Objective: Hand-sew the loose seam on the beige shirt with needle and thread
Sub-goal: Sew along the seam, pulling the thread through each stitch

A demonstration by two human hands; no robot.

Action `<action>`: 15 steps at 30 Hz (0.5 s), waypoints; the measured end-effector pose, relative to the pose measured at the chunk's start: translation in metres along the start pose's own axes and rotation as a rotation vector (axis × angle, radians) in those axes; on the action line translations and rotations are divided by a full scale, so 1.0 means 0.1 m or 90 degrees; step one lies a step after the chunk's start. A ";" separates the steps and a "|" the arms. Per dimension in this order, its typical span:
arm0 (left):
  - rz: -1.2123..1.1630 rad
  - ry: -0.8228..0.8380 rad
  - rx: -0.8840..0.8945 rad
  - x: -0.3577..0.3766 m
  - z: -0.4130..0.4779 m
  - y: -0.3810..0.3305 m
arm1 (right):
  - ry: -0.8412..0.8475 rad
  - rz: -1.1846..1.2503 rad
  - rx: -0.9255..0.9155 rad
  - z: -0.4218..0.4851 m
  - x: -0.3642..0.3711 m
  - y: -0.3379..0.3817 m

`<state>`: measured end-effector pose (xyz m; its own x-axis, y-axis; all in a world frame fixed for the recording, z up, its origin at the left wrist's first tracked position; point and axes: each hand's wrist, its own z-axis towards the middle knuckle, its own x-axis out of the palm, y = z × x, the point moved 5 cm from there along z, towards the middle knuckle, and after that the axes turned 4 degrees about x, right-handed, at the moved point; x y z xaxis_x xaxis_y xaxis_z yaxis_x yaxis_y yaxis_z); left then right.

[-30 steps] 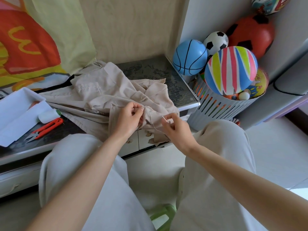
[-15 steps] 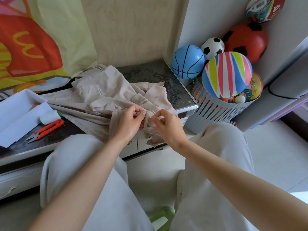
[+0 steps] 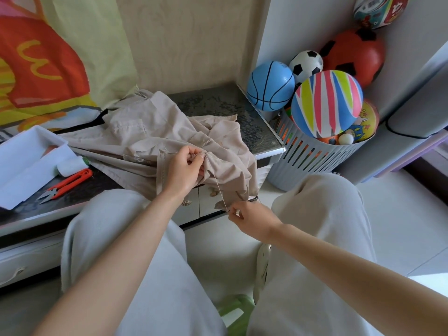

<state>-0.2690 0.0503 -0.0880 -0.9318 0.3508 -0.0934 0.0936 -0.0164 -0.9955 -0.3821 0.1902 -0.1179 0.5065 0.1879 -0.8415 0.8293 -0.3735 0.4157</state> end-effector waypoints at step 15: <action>-0.003 -0.025 0.015 -0.03 0.01 -0.07 | -0.182 0.275 -0.054 0.11 -0.60 0.39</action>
<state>-0.2669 0.0486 -0.0809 -0.9452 0.3145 -0.0881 0.0804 -0.0373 -0.9961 -0.3822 0.1545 -0.0549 0.7316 -0.2271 -0.6428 0.5810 -0.2856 0.7621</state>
